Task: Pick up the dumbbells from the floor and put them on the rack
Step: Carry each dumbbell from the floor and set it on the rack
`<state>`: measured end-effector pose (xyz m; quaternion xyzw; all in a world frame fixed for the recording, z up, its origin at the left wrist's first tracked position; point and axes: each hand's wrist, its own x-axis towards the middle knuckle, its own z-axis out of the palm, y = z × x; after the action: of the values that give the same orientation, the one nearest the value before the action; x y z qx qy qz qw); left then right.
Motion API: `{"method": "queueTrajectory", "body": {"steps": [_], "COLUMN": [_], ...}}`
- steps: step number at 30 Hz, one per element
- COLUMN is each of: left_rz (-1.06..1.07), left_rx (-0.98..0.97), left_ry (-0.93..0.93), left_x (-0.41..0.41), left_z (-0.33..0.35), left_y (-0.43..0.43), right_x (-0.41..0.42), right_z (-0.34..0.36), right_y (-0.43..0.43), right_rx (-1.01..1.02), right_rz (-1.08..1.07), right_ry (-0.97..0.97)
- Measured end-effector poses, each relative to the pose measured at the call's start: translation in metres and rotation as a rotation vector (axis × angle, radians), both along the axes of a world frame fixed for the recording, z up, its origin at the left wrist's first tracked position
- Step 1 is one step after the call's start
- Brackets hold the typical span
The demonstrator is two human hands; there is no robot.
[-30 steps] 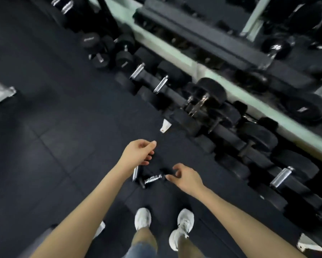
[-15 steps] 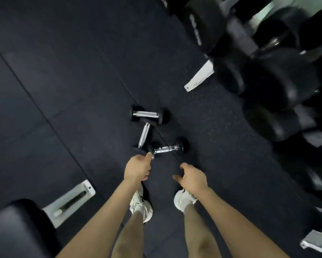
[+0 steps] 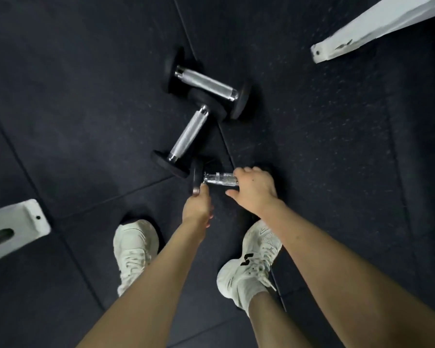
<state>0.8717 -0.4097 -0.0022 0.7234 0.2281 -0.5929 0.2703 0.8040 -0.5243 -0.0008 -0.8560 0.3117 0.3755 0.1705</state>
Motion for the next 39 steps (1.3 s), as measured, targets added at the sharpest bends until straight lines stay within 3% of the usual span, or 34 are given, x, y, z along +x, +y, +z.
{"method": "queueTrajectory", "body": {"steps": [6,12,15,19,24,33,39], "left_rz": [0.188,0.717,0.801,0.697,0.446,-0.004,-0.205], "left_rx": [-0.083,-0.059,0.0,0.007,-0.03,-0.121,-0.297], "left_ry": [0.114,0.021,-0.031,-0.086,-0.185,-0.326,-0.392], "left_x": [-0.031,-0.035,-0.035,-0.039,-0.032,-0.022,-0.035], "left_z": [-0.057,-0.074,-0.068,-0.03,0.067,0.316,0.49], "left_y": [-0.025,-0.055,-0.06,-0.052,-0.05,-0.088,-0.14], "right_x": [0.0,-0.003,-0.006,-0.017,-0.028,-0.038,-0.064], "right_z": [-0.058,-0.073,-0.062,-0.023,0.07,0.323,0.491], "right_y": [-0.016,-0.022,-0.023,-0.011,0.002,-0.017,-0.06], "right_rx": [0.026,0.09,0.148,0.217,0.29,0.29,0.26], "right_rz": [0.169,0.32,0.263,0.109,-0.136,-0.478,-0.651], "right_ry": [0.008,0.047,0.04,0.038,0.013,-0.165,-0.291]}}
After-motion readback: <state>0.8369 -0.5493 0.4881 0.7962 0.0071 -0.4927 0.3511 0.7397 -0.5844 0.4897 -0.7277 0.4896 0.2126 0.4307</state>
